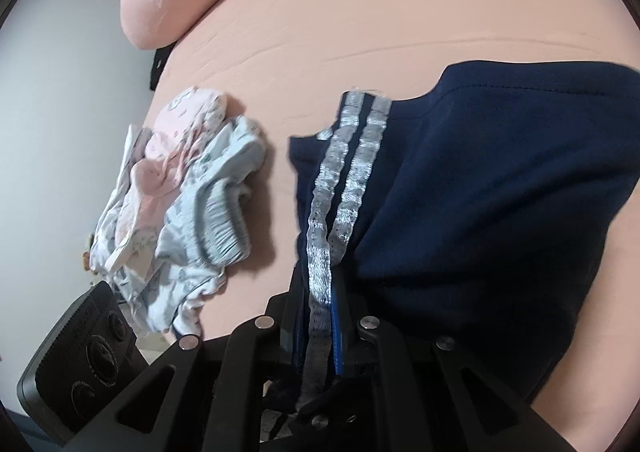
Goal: Fold clothes
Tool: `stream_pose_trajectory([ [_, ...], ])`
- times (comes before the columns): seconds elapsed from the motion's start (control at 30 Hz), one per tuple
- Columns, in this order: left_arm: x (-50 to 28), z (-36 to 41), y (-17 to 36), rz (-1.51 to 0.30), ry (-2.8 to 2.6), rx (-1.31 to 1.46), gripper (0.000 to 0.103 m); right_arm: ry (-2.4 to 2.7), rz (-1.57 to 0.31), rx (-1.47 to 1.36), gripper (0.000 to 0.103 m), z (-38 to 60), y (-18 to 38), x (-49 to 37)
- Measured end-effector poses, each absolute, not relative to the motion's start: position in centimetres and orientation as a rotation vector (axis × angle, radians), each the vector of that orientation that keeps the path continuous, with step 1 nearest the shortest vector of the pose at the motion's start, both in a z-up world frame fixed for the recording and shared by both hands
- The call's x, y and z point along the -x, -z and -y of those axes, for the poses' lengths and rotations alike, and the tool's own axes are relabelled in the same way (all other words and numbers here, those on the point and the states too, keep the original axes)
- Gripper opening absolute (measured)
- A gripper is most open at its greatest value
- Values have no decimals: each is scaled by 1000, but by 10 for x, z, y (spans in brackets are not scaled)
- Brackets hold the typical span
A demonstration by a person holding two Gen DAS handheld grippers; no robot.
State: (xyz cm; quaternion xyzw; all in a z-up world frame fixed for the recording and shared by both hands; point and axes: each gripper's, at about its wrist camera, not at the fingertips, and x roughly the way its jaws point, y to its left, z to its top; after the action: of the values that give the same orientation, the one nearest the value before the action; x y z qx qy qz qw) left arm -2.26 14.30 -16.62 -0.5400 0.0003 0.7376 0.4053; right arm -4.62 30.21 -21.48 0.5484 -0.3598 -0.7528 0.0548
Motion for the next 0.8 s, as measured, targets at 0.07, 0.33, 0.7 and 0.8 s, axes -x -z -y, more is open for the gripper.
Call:
stream_pose_trajectory([
  [0.07, 22, -138, 164, 15, -1876, 1354, 26, 2276, 1060, -1666, 9, -288, 215, 51],
  [0.33, 23, -123, 138, 36, -1961, 1252, 24, 2261, 1053, -1561, 9, -271, 186, 55],
  [0.7, 47, -97, 162, -75, -1980, 1378, 25, 2217, 919, -1695, 10, -301, 185, 38],
  [0.8, 54, -94, 159, -57, -1978, 1384, 47, 2240, 890, -1776, 21, -308, 191, 36],
])
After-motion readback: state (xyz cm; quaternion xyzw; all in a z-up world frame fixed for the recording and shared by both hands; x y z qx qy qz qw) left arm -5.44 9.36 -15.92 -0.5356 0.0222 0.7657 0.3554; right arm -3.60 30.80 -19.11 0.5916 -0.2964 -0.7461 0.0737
